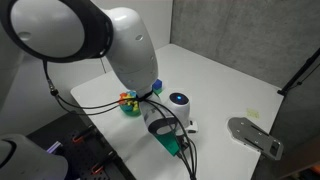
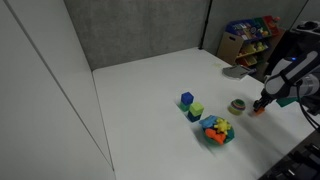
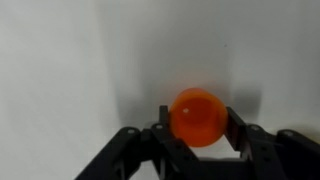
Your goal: Put the orange cup onto the multicolour thing
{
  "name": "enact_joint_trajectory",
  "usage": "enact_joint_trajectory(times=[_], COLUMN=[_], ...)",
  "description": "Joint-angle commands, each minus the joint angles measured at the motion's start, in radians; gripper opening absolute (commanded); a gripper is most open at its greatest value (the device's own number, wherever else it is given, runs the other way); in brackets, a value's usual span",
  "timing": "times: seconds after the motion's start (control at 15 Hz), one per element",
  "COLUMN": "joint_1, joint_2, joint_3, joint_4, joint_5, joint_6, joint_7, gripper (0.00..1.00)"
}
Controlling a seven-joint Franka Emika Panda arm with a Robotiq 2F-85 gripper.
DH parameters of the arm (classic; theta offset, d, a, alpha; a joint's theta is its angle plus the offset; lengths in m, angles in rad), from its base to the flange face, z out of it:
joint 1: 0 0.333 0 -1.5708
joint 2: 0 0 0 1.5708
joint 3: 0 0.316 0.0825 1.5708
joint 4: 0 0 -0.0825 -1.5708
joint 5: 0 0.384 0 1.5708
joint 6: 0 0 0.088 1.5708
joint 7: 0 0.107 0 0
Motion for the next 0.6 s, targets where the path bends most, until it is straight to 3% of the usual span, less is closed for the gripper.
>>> enact_joint_trajectory(times=[0.0, 0.53], joint_1=[0.028, 0.126], joint_2=[-0.104, -0.252], joint_3=[-0.011, 0.000], joint_4=[-0.057, -0.083], joint_5=[-0.027, -0.025], joint_6=[-0.021, -0.074], joint_7=[0.041, 0.097], gripper=[0.30, 0.30])
